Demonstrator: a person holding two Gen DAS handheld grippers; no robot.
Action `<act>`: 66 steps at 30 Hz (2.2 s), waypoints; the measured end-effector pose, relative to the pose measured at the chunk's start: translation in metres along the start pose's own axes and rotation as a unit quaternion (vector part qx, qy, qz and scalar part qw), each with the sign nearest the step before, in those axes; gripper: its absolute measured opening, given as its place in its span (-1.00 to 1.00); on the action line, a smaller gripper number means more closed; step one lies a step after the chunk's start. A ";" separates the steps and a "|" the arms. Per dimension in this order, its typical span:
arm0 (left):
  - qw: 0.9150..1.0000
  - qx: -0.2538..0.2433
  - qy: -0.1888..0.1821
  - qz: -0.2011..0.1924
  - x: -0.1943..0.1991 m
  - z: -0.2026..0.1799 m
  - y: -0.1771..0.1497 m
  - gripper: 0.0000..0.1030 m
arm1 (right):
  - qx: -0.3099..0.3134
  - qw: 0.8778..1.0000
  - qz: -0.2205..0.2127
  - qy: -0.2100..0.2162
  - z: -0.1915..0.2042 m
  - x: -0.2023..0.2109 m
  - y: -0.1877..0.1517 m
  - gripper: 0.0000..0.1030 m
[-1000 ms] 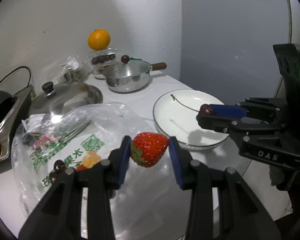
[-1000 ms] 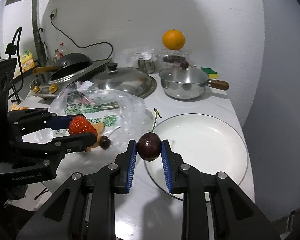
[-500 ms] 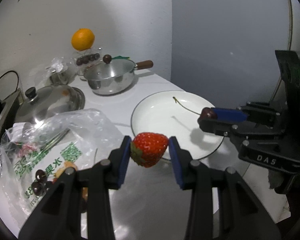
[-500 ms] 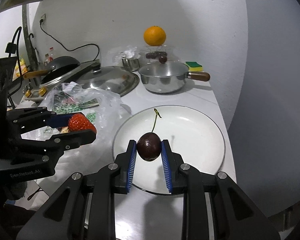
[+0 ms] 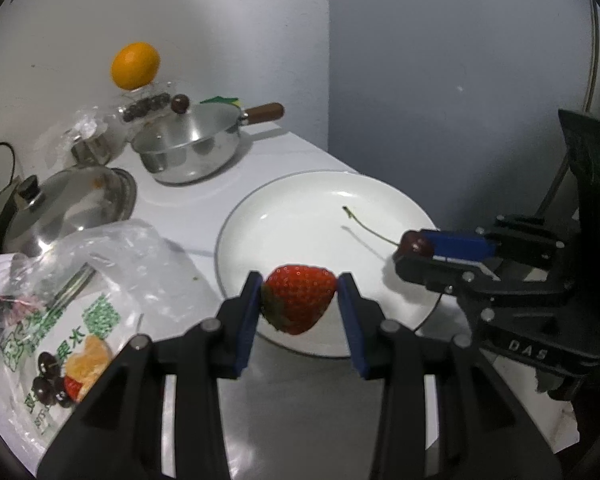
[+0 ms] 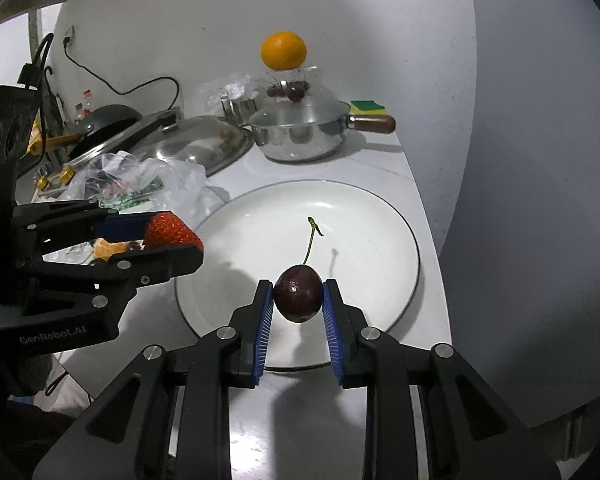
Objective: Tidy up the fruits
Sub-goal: 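Carry the strawberry in the left tool and cherry in the right tool over the white plate, then open the left tool to drop the strawberry while the right tool releases the cherry onto the plate, then move both open tools back to the fruit on the plastic bag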
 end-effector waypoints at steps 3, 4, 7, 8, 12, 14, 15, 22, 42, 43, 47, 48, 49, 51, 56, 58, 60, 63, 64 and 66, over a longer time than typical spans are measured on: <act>1.000 -0.003 -0.005 0.005 -0.007 -0.006 0.000 -0.24 | -0.002 1.000 0.011 -0.003 -0.003 -0.003 -0.003 -0.48; 1.000 -0.004 -0.006 0.006 -0.010 -0.008 0.001 -0.24 | -0.001 1.000 0.013 -0.004 -0.003 -0.004 -0.003 -0.48; 1.000 -0.004 -0.009 0.012 -0.016 -0.011 0.000 -0.24 | 0.002 1.000 0.018 -0.007 -0.003 -0.006 -0.006 -0.48; 1.000 -0.004 -0.011 0.015 -0.017 -0.011 -0.001 -0.24 | 0.003 1.000 0.018 -0.009 -0.004 -0.006 -0.006 -0.48; 1.000 0.001 -0.016 0.024 -0.025 -0.013 -0.005 -0.24 | 0.009 1.000 0.023 -0.014 -0.006 -0.006 -0.007 -0.48; 0.999 0.007 -0.020 0.026 -0.027 -0.014 -0.006 -0.22 | 0.012 0.999 0.027 -0.013 -0.005 -0.007 -0.008 -0.48; 0.999 0.009 -0.022 0.028 -0.028 -0.014 -0.006 -0.22 | 0.015 0.999 0.027 -0.012 -0.004 -0.007 -0.008 -0.48; 0.999 0.010 -0.021 0.026 -0.026 -0.014 -0.007 -0.21 | 0.021 0.999 0.032 -0.012 0.000 -0.009 -0.009 -0.48; 1.000 0.025 0.005 -0.013 0.019 0.009 -0.009 0.06 | 0.031 0.999 0.013 -0.032 0.017 0.010 0.001 -0.16; 1.000 0.025 0.005 -0.014 0.022 0.011 -0.010 0.06 | 0.032 0.999 0.011 -0.032 0.019 0.011 0.002 -0.16; 0.999 0.028 0.009 -0.022 0.032 0.016 -0.011 0.07 | 0.033 0.999 0.004 -0.029 0.028 0.015 0.005 -0.16; 0.999 0.028 0.010 -0.023 0.034 0.018 -0.012 0.07 | 0.034 0.999 0.003 -0.028 0.031 0.016 0.006 -0.16; 0.999 0.029 0.011 -0.024 0.036 0.020 -0.013 0.07 | 0.035 0.999 0.002 -0.027 0.034 0.016 0.007 -0.16; 0.999 0.032 0.013 -0.026 0.041 0.023 -0.015 0.18 | 0.038 0.999 0.000 -0.026 0.039 0.017 0.008 -0.16; 0.998 0.046 0.017 -0.037 0.052 0.037 -0.018 0.48 | 0.043 0.999 -0.004 -0.024 0.052 0.016 0.011 -0.16; 0.998 0.049 0.020 -0.040 0.057 0.042 -0.019 0.48 | 0.045 0.999 -0.005 -0.023 0.056 0.016 0.013 -0.16; 0.998 0.052 0.023 -0.041 0.062 0.046 -0.022 0.48 | 0.047 0.999 -0.005 -0.022 0.061 0.015 0.014 -0.16; 0.997 0.057 0.027 -0.042 0.068 0.053 -0.027 0.48 | 0.050 0.999 -0.005 -0.021 0.069 0.013 0.016 -0.16; 0.997 0.058 0.028 -0.043 0.069 0.055 -0.029 0.48 | 0.051 0.998 -0.005 -0.020 0.073 0.011 0.016 -0.16; 0.997 0.062 0.030 -0.043 0.073 0.061 -0.032 0.48 | 0.054 0.998 -0.004 -0.019 0.079 0.010 0.017 -0.16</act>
Point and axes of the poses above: each gripper's, at about its wrist camera, not at the fingertips, and x roughly against the way its jaws point, z to its left, y to its top, the point moved 6 cm from there along -x, roughly the way its jaws point
